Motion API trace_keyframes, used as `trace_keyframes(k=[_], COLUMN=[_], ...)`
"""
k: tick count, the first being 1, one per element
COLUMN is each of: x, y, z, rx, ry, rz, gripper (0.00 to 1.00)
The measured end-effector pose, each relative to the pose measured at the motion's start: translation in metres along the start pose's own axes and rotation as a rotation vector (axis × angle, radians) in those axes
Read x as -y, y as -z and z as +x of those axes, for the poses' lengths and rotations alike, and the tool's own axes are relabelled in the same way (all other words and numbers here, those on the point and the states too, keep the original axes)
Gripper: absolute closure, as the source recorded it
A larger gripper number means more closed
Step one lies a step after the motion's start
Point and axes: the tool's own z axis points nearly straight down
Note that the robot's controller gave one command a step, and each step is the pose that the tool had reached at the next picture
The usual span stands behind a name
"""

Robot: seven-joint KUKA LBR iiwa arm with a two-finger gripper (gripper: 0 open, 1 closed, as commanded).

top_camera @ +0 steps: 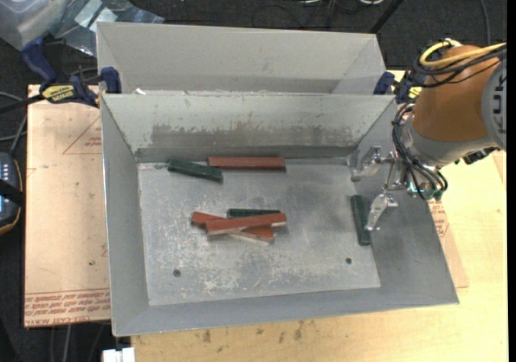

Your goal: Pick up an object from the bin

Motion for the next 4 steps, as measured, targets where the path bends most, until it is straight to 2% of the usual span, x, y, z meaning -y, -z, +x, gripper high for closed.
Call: trace_keyframes(k=[1,2,3,4], x=[0.000,0.008,0.007,0.007], y=[0.005,-0.060,-0.060,-0.029], z=[-0.002,0.004,0.004,-0.001], rx=[0.008,0.028,0.028,0.010], ry=[0.002,0.301,0.302,0.290], rz=[0.001,-0.002,-0.002,0.001], gripper=[0.00,1.00,1.00,1.00])
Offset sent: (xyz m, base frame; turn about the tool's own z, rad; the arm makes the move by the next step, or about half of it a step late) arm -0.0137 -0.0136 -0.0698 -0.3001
